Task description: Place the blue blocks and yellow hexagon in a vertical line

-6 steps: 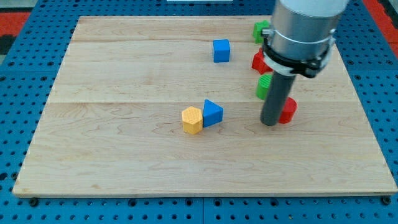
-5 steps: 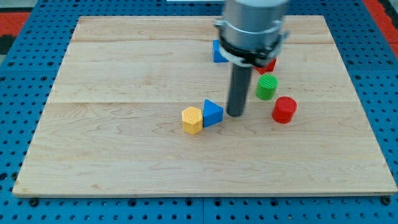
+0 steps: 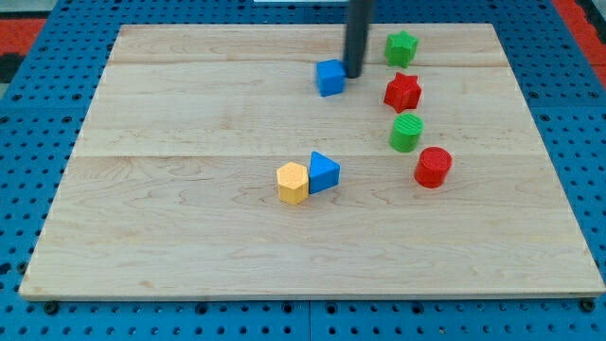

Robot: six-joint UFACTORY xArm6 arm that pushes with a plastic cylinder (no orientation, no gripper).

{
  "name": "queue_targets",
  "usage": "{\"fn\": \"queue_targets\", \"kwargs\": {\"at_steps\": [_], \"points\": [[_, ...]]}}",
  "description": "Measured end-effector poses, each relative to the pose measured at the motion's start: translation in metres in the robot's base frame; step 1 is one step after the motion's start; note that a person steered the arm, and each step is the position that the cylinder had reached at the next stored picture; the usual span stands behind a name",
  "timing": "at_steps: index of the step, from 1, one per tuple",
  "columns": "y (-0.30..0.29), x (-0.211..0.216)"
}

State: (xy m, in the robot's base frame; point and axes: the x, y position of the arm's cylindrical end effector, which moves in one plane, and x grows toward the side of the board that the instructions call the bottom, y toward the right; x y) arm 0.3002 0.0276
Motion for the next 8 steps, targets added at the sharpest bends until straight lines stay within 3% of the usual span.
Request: {"fn": "queue_targets", "kwargs": {"at_steps": [1,4,5,6,7,8], "points": [[-0.039,0.017],[0.085,0.205],[0.051,0.218],[0.034,0.171],[0.009,0.185],[0.021,0.186]]}}
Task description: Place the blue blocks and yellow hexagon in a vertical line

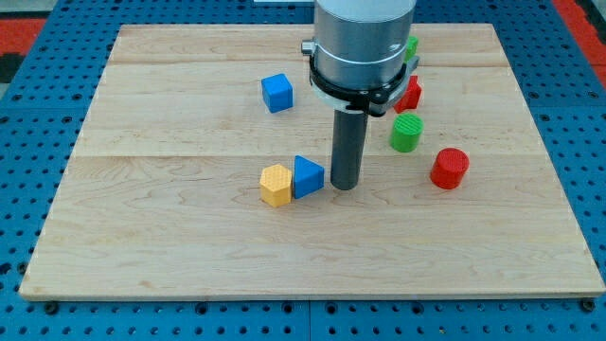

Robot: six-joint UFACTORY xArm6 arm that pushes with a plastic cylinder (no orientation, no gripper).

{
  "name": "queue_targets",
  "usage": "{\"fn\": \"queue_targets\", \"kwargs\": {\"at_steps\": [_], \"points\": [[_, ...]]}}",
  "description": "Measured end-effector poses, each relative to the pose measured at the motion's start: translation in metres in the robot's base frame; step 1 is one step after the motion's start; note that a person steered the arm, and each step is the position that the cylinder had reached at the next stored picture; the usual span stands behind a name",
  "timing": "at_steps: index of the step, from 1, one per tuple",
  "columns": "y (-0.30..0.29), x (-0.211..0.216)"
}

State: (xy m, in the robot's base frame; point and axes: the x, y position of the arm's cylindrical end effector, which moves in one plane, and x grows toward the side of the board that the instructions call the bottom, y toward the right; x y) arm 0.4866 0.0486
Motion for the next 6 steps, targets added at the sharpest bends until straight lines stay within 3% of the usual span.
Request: {"fn": "queue_targets", "kwargs": {"at_steps": [2,4,5,6], "points": [[0.014,0.027],[-0.047,-0.014],[-0.065,0.02],[-0.075,-0.006]]}}
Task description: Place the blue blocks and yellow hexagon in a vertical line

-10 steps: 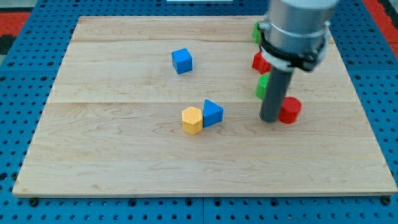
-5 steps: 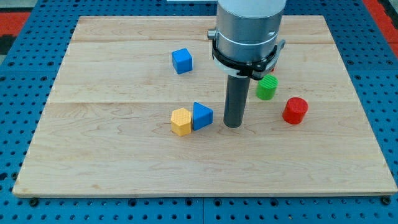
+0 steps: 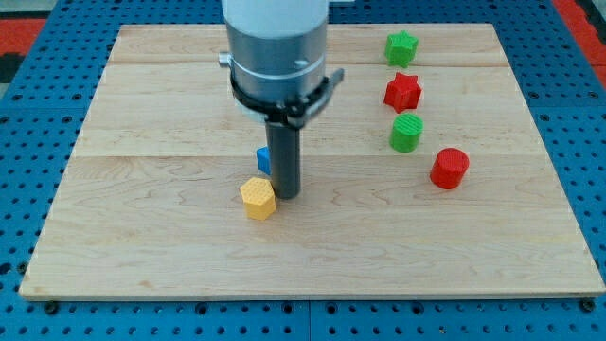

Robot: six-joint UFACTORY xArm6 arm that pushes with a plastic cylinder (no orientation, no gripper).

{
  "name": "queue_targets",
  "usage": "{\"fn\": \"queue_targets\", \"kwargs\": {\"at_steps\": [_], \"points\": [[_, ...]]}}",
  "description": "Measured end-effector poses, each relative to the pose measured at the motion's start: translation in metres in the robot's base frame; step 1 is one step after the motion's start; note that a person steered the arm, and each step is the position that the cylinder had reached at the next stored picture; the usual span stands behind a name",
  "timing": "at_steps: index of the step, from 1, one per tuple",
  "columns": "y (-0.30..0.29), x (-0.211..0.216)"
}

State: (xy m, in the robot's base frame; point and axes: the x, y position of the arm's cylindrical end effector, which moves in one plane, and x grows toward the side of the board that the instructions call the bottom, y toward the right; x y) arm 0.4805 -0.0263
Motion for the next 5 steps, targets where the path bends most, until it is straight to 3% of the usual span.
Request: {"fn": "queue_targets", "kwargs": {"at_steps": [2,3,5], "points": [[0.011,-0.028],[0.056,-0.052],[0.056,0.091]]}}
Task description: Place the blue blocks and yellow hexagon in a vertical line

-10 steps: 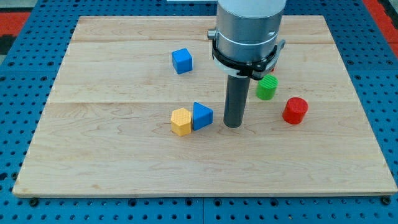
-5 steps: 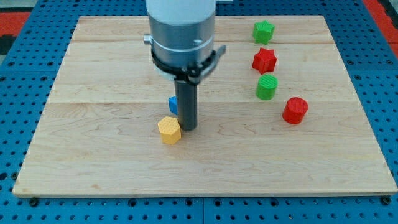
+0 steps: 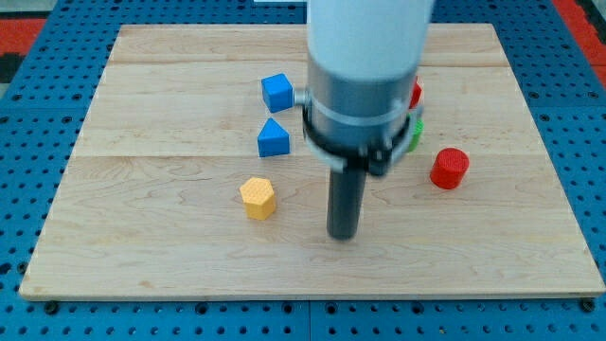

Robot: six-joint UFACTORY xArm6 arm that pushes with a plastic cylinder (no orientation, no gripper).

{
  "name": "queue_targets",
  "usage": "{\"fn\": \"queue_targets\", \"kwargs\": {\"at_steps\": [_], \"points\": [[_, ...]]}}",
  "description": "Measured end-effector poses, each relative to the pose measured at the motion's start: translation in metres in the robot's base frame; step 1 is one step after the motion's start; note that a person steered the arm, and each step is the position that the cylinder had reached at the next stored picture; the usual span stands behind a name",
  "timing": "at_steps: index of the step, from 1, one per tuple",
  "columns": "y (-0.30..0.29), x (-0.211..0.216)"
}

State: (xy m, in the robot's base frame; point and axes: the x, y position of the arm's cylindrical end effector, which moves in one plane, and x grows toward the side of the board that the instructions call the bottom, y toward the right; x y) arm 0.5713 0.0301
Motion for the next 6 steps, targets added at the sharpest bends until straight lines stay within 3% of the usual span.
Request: {"fn": "queue_targets", "kwargs": {"at_steps": [1,2,4,5,6], "points": [[-0.096,0.004],[-0.164,-0.025],[-0.08,-0.043],[-0.074,-0.034],[-0.031,0.0]]}}
